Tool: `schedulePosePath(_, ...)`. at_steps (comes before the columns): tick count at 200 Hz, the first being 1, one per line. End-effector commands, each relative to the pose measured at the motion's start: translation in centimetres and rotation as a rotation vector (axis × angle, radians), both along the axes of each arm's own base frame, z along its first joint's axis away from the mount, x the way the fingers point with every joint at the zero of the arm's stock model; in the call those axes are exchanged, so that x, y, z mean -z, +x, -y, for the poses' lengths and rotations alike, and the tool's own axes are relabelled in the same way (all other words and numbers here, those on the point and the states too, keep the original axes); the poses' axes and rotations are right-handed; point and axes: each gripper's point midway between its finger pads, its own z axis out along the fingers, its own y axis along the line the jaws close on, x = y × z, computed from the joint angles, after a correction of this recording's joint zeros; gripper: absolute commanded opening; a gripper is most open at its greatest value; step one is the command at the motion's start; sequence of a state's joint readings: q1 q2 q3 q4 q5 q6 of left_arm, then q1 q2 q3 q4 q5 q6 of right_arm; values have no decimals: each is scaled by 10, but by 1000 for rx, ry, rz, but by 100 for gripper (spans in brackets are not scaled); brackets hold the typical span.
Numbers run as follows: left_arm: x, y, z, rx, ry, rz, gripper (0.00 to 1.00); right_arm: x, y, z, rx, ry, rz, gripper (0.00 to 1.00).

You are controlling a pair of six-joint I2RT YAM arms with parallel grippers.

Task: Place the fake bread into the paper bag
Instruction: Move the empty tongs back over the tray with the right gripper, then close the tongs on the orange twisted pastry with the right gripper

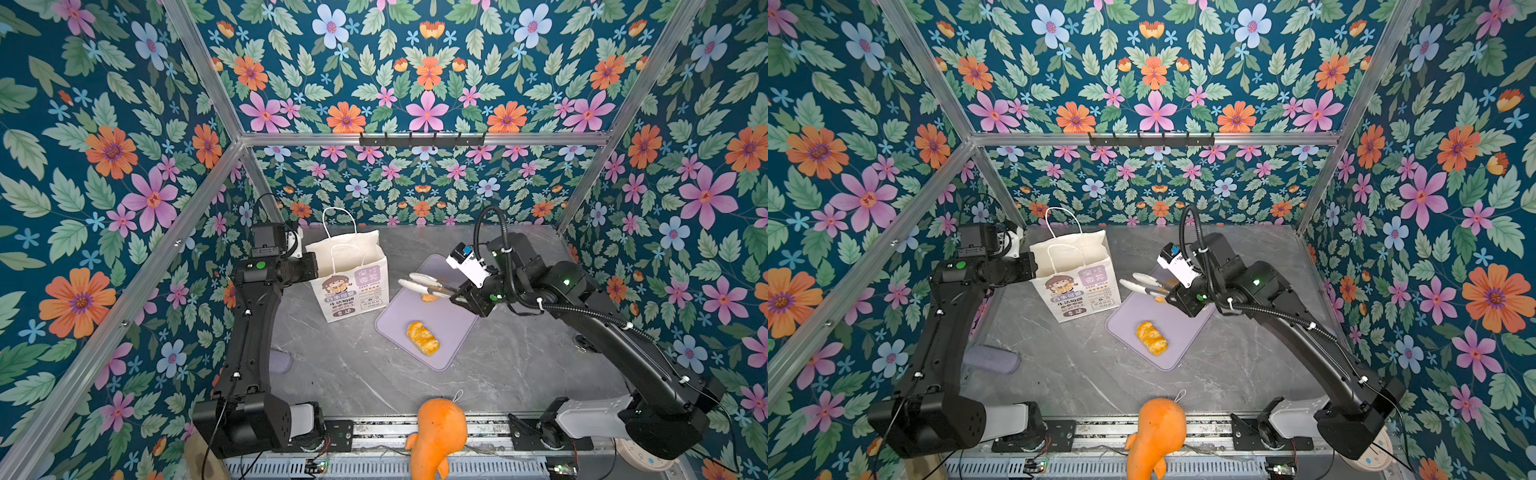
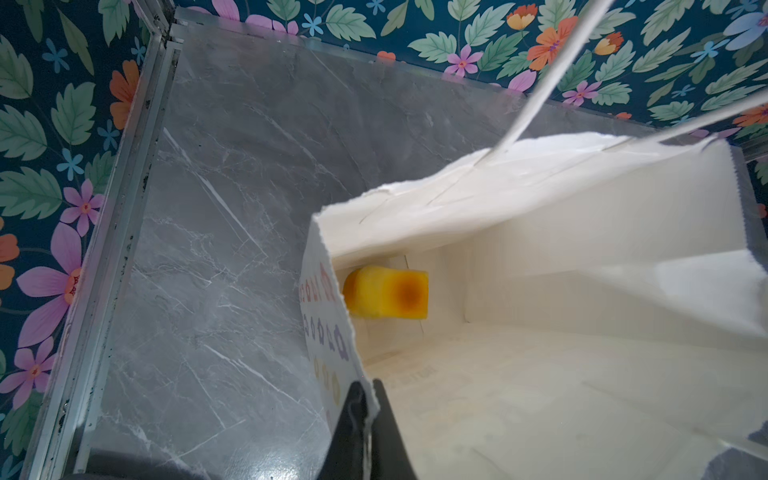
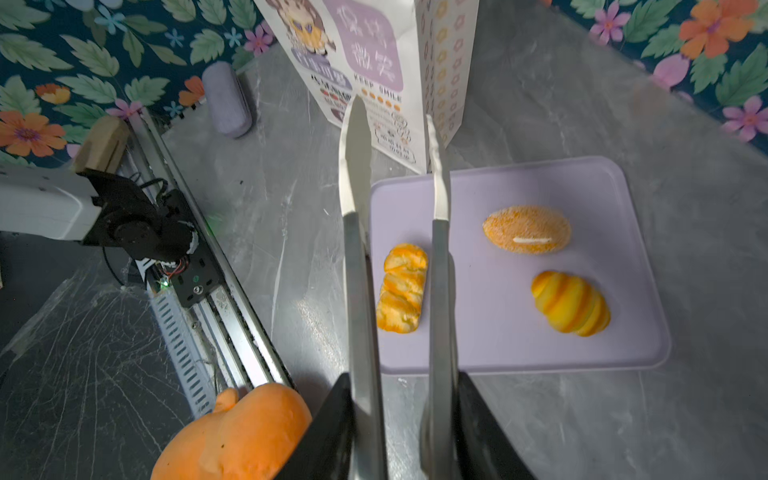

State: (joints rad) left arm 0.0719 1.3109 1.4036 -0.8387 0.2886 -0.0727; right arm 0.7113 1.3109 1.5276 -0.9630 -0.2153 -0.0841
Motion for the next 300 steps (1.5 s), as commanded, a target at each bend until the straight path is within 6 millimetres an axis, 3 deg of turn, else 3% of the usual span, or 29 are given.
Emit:
schedulePosePath(1,-7,2,2,11,-4,29,8,24,2,11,152,-73,-33,39)
schedulePosePath(52,-11,-2,3,15,-8,42,8,86,-21,24,228,-320,-162,39)
schedulePosePath(141,-14,-5,5,22,-10,61,8,123,-42,5,172,-535,-284,42)
schedulePosePath(209,-15,-5,6,28,-13,65,8,116,-50,-1,143,-517,-299,48)
schedulePosePath(300,-16,-8,7,28,-12,70,8,114,-54,-8,124,-489,-304,47)
